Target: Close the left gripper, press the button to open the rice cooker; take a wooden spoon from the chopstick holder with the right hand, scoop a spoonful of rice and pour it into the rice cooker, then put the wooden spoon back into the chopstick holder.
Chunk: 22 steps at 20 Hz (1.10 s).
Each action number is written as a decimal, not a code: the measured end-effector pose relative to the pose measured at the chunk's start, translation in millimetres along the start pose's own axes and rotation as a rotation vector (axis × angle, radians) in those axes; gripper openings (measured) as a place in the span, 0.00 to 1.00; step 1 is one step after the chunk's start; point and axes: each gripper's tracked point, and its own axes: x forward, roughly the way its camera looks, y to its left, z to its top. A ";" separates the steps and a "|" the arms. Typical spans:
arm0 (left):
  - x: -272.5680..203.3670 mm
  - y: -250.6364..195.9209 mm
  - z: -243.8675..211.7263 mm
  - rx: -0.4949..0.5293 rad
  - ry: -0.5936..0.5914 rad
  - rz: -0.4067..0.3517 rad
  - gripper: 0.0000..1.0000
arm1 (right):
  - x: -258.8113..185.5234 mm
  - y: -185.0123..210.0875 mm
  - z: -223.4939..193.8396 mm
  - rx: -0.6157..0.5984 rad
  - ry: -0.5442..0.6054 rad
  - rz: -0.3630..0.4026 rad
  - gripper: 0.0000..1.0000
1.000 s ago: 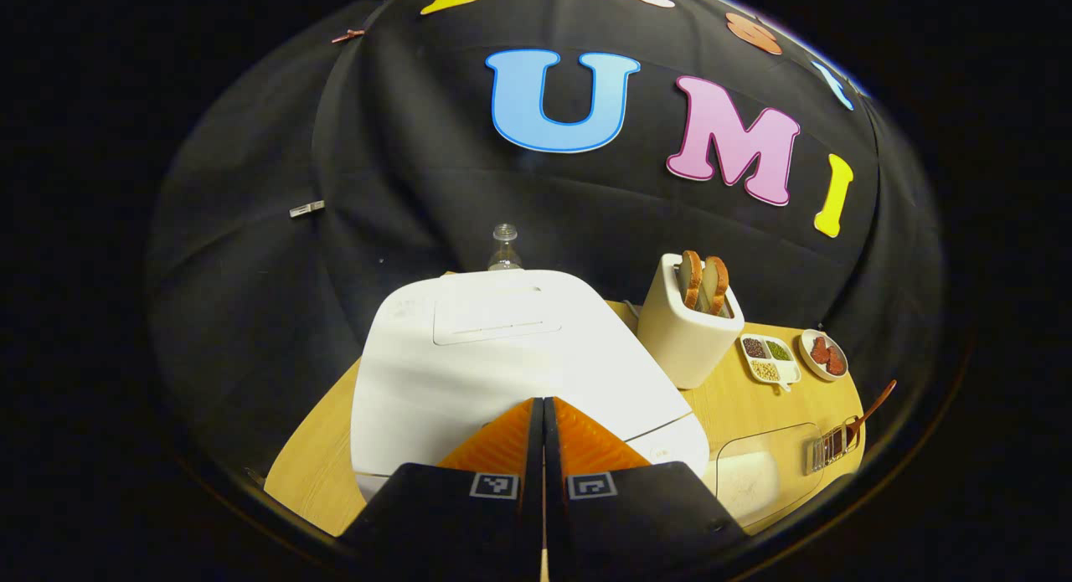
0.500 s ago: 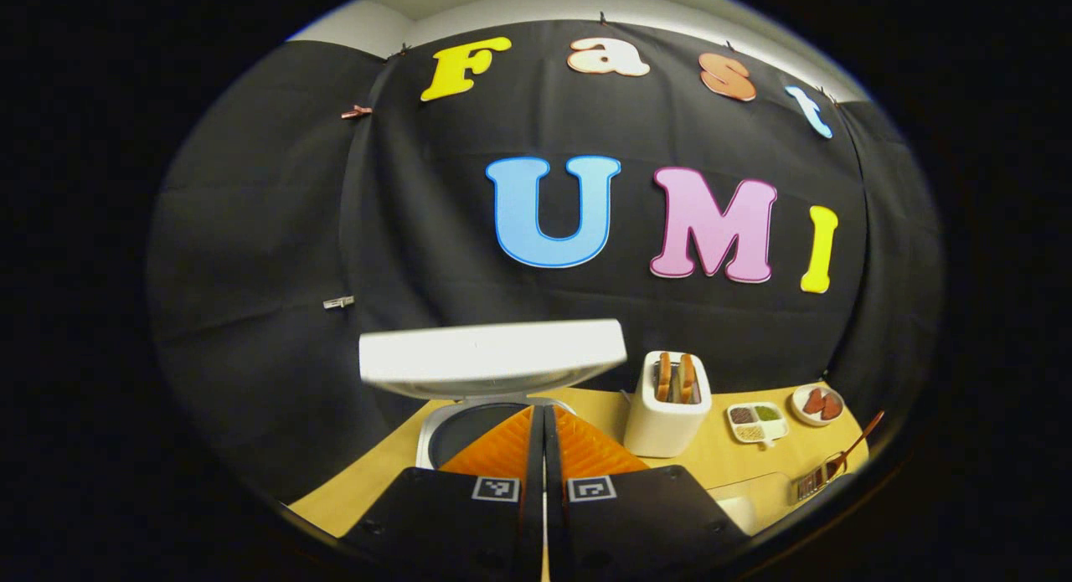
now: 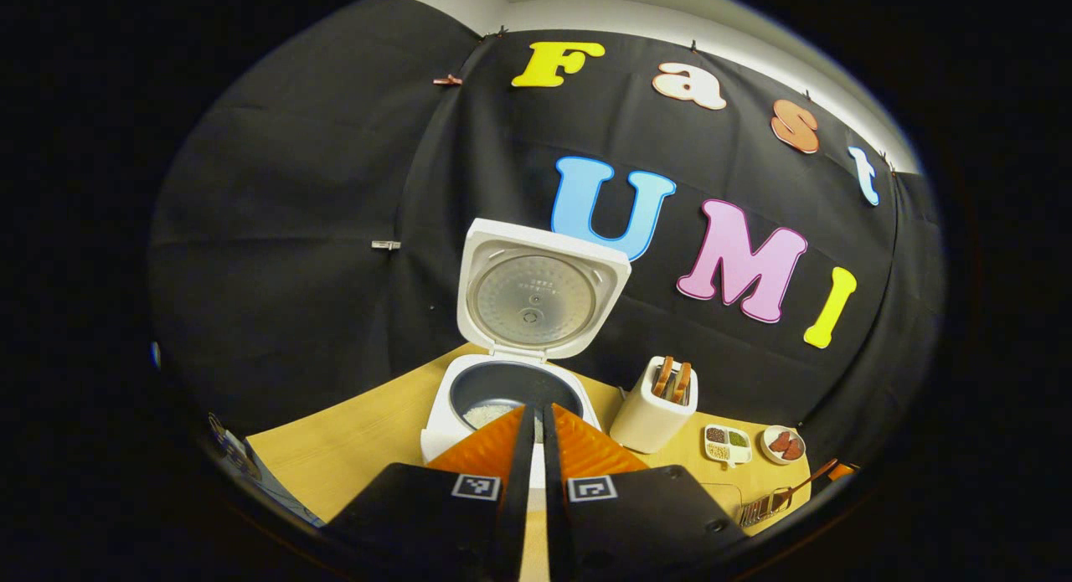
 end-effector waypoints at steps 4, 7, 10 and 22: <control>-13.2 -3.9 -6.5 0.029 -0.014 -0.021 0.50 | 16.5 -16.9 -5.1 0.045 0.038 -0.046 0.98; -21.7 -26.1 -12.7 0.093 -0.020 -0.067 0.98 | 30.7 -32.0 -12.0 0.065 0.066 -0.081 0.98; -29.0 -53.3 -27.5 0.138 0.008 -0.120 0.96 | 47.0 -43.6 -20.7 0.080 0.090 -0.098 0.98; -45.4 -107.3 -84.8 0.261 0.141 -0.227 0.96 | 127.9 -48.9 -68.0 0.175 0.217 -0.074 0.95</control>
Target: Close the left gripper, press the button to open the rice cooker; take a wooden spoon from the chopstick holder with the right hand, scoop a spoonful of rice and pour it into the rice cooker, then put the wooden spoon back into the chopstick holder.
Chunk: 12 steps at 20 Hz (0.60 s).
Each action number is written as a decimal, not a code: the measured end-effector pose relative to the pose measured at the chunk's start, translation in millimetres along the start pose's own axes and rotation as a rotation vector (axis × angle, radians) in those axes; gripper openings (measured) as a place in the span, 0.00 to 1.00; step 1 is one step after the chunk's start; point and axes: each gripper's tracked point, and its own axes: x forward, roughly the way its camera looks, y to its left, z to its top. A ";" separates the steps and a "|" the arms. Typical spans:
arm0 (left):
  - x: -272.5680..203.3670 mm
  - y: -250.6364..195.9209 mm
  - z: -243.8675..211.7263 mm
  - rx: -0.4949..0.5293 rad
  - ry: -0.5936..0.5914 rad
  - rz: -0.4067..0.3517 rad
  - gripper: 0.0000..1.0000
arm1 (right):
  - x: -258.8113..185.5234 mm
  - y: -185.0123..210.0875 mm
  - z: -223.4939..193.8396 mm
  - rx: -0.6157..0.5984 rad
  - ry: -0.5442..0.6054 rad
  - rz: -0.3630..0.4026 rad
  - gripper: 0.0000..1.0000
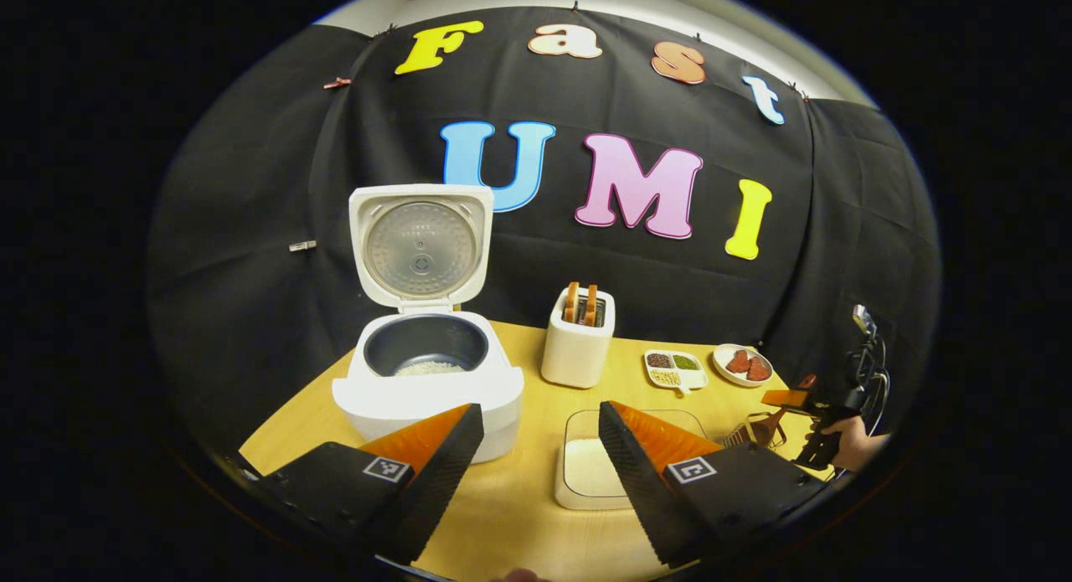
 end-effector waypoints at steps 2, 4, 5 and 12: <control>-3.6 -2.6 -5.6 0.006 0.014 0.002 0.96 | 7.5 0.8 -1.5 0.013 0.006 0.005 0.82; -8.7 -7.3 -11.3 -0.005 0.025 -0.011 0.96 | 8.6 -2.3 -0.5 0.032 0.009 -0.011 0.68; -11.6 -7.8 -15.0 -0.017 0.030 -0.015 0.96 | 13.5 -2.4 2.0 0.038 0.003 -0.010 0.45; -29.3 16.9 -42.9 -0.053 0.074 0.002 0.96 | -17.1 4.4 17.9 0.044 -0.038 -0.061 0.19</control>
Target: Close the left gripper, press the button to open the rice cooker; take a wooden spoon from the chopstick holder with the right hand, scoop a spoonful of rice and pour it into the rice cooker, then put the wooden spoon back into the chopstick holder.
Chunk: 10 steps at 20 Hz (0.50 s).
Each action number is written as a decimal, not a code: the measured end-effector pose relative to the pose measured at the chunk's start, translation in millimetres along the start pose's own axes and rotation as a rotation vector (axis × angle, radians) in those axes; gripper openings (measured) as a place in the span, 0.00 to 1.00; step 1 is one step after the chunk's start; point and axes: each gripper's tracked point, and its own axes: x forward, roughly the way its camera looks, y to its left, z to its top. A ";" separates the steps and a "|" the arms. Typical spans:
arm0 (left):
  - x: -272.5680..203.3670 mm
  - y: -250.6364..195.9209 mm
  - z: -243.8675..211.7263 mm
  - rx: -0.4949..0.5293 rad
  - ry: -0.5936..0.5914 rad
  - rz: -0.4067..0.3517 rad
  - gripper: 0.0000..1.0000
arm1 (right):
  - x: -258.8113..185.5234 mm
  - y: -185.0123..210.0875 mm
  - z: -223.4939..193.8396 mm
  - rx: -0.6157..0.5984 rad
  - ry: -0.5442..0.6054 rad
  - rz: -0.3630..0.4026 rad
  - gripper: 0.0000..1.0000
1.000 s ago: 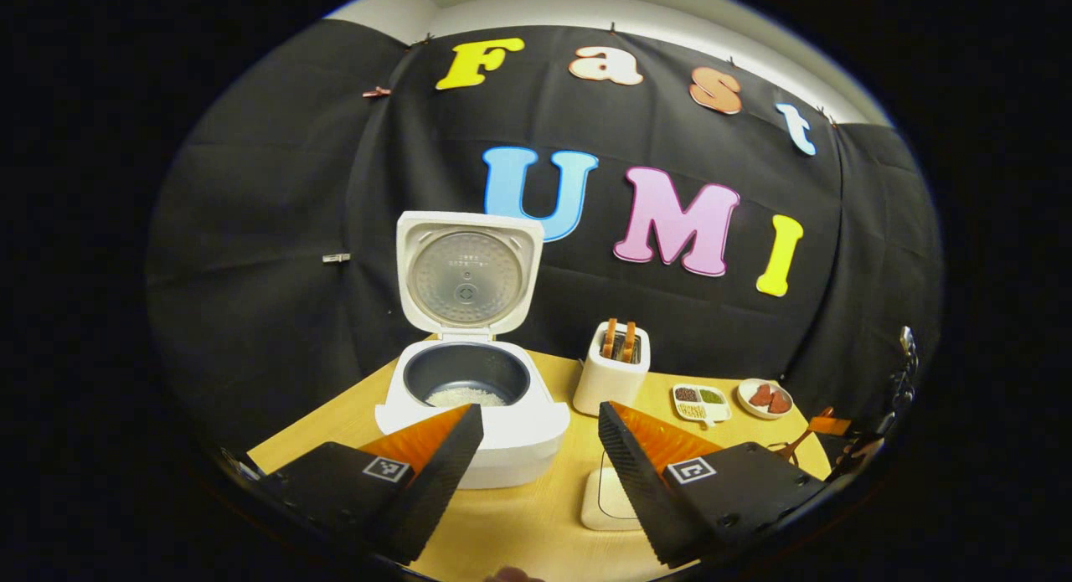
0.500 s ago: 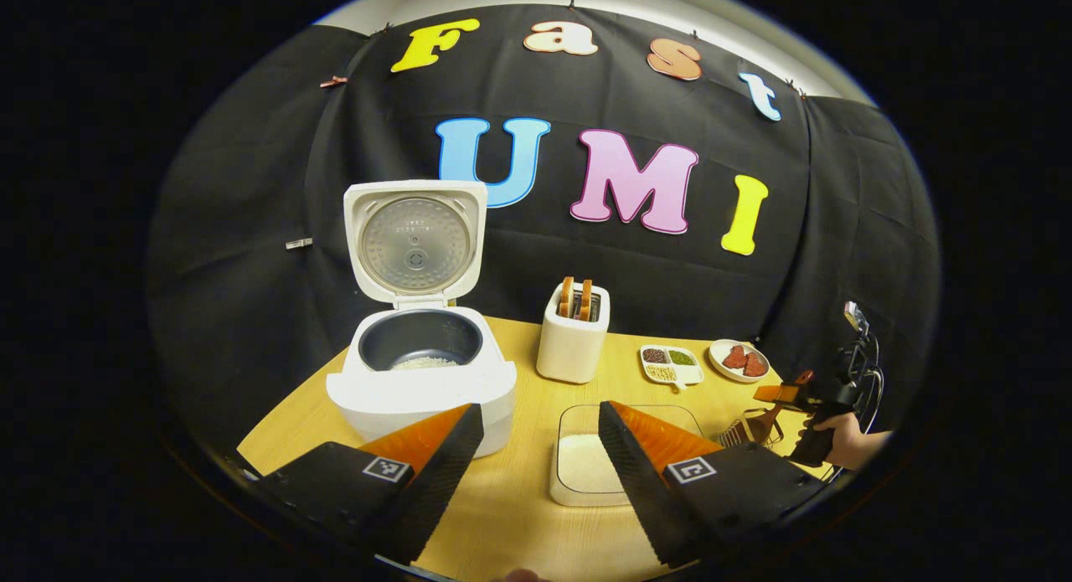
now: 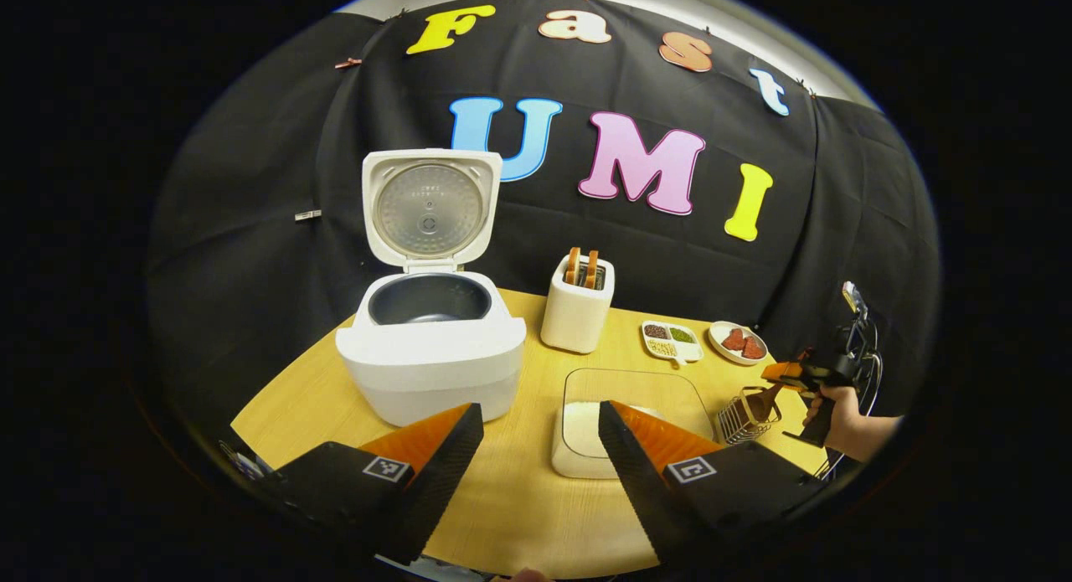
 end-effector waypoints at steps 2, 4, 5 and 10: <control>-4.0 10.7 0.5 -0.015 -0.006 0.003 0.96 | -15.8 10.0 18.5 -0.013 -0.042 -0.001 0.19; -6.9 19.4 3.4 -0.025 -0.020 0.001 0.95 | -34.2 26.7 37.0 -0.036 -0.078 0.015 0.14; -8.7 22.9 3.5 -0.026 -0.027 -0.006 0.95 | -42.8 35.4 46.5 -0.050 -0.097 0.023 0.18; -15.4 43.3 -3.0 -0.026 -0.045 -0.043 0.96 | -86.8 93.7 77.2 -0.098 -0.170 0.078 0.19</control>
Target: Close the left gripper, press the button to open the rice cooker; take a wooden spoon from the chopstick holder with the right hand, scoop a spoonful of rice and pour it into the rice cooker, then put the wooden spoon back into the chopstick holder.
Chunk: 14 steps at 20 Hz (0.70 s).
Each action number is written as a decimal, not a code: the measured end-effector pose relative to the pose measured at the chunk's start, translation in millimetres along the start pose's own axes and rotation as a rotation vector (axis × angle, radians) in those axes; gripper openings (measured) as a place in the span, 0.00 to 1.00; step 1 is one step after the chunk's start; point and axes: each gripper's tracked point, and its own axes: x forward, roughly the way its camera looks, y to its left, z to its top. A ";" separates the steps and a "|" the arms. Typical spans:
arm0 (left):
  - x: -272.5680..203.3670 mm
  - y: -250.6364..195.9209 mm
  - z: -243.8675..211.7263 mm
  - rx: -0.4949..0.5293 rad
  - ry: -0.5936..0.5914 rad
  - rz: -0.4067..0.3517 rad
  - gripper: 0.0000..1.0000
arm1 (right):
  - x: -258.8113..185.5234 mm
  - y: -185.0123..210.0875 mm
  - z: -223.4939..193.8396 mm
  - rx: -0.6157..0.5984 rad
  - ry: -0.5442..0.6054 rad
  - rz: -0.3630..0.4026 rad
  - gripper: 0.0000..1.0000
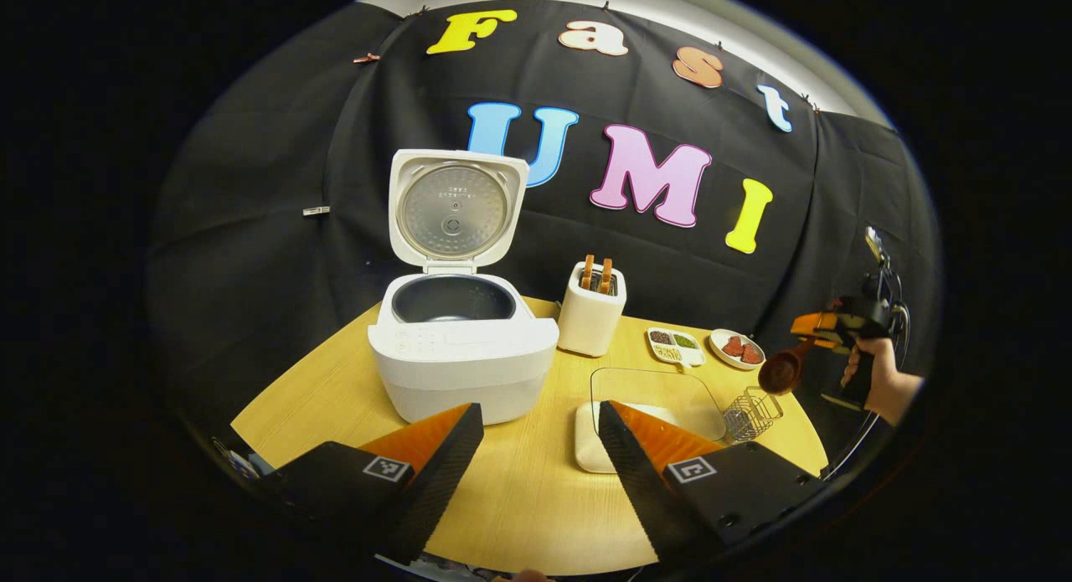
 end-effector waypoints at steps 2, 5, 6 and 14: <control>-6.4 10.9 -4.9 -0.016 -0.004 -0.011 0.96 | -9.8 31.7 6.6 -0.003 -0.018 0.036 0.19; -15.1 27.1 -17.2 -0.046 0.006 -0.025 0.96 | -18.7 75.6 0.5 -0.038 -0.021 0.080 0.19; -17.0 33.7 -22.6 -0.055 0.016 -0.027 0.96 | -20.8 89.1 -3.8 -0.055 -0.021 0.094 0.19; -28.6 63.2 -50.0 -0.088 0.073 -0.069 0.96 | -13.7 149.8 -82.3 -0.155 0.035 0.150 0.18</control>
